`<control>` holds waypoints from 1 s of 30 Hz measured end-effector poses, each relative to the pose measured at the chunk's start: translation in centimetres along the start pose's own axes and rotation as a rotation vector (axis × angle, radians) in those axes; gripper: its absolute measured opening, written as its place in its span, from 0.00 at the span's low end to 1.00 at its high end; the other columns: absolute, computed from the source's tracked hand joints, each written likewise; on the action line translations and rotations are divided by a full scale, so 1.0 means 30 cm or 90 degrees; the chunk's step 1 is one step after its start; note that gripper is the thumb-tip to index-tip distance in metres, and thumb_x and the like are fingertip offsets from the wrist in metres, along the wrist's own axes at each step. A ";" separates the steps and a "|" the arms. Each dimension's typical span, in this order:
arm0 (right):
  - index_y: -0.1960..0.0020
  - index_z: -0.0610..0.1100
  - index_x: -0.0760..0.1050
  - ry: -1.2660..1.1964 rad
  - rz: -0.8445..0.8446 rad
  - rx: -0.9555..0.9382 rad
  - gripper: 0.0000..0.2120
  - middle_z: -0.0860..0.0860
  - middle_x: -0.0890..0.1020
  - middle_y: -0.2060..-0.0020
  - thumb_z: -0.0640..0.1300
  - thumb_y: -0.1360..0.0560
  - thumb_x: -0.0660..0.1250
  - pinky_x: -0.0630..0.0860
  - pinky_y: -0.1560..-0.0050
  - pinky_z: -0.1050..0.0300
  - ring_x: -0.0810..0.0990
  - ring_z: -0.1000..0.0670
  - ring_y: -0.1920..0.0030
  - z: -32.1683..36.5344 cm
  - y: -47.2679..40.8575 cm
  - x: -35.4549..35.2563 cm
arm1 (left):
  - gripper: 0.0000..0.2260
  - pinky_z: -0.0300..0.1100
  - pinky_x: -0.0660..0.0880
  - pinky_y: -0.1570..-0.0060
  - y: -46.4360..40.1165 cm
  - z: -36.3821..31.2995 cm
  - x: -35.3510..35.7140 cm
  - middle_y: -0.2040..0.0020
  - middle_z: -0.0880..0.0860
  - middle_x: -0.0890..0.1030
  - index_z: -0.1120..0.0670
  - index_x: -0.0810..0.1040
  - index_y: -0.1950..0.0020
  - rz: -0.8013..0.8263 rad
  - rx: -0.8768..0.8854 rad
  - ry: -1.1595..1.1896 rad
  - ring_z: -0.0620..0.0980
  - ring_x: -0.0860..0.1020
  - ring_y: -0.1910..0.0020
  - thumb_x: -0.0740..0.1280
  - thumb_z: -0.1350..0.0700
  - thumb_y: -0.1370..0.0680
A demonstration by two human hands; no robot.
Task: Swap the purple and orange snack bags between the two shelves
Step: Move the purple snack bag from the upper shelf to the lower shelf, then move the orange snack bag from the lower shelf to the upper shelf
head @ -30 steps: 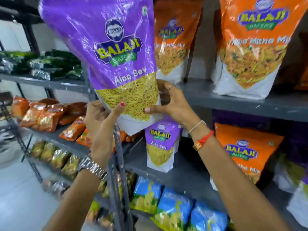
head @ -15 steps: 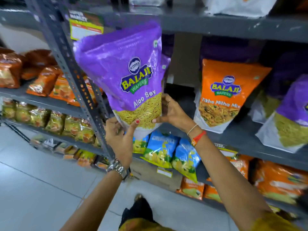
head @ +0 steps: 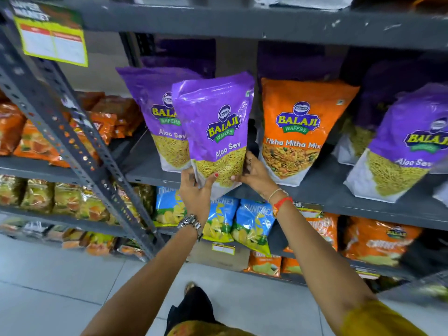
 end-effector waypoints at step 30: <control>0.31 0.43 0.62 0.019 -0.418 0.008 0.37 0.50 0.74 0.40 0.41 0.34 0.77 0.72 0.42 0.71 0.74 0.51 0.39 -0.103 0.200 -0.539 | 0.31 0.37 0.68 0.35 0.092 -0.031 0.665 0.28 0.59 0.65 0.59 0.53 0.26 0.444 -0.085 0.071 0.50 0.67 0.33 0.65 0.60 0.24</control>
Point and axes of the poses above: each hand's wrist, its own y-axis away from the middle knuckle, its own x-axis out of the palm, z = x × y, the point moved 10 cm from there along -y, towards the middle knuckle
